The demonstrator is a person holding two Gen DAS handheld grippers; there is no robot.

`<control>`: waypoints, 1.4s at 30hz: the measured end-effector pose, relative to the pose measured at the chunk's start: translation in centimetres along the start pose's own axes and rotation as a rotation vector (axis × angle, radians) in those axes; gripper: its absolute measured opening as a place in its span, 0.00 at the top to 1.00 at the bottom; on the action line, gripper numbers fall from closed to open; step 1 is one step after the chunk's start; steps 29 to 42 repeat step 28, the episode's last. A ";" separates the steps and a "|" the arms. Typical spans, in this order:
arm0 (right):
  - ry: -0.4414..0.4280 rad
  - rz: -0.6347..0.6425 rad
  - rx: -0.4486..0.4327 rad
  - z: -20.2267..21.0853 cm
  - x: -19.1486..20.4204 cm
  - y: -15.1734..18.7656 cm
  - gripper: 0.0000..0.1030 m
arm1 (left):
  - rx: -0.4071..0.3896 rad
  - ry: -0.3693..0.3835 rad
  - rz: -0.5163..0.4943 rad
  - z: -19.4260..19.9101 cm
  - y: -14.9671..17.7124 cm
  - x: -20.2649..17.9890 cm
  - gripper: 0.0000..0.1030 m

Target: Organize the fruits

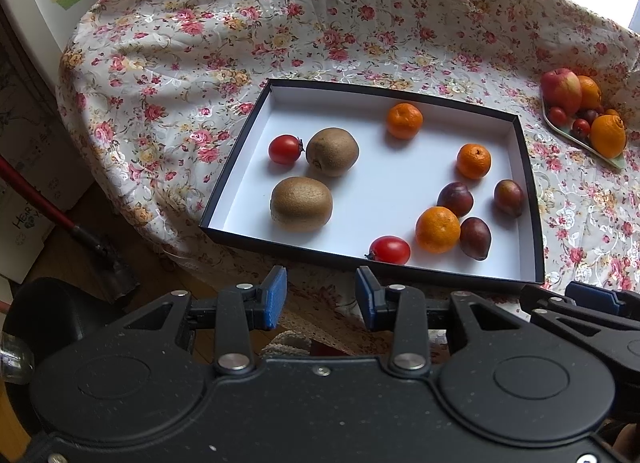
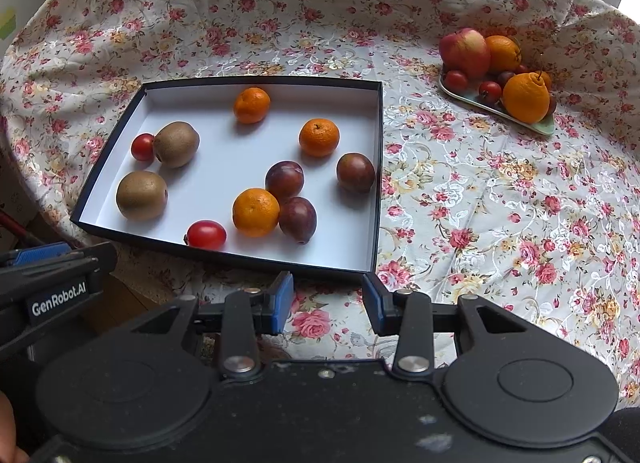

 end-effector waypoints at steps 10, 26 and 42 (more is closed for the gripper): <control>-0.002 0.002 0.001 0.0 0.1 0.0 0.59 | 0.000 0.000 -0.002 0.0 0.0 0.0 0.55; -0.002 0.004 0.003 0.0 0.2 0.1 0.59 | -0.001 -0.002 -0.008 0.0 0.1 0.0 0.55; -0.004 0.005 0.004 0.0 0.2 0.1 0.59 | -0.001 0.000 -0.008 0.0 0.1 0.0 0.55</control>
Point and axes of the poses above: each gripper's, at about its wrist camera, not at the fingertips, and z roughly against the way its jaws point, x to its left, y to its underside, the point moved 5 cm from there along -z, roughly the way its jaws point, and after that the axes turned 6 degrees about x, right-handed, at the moved point
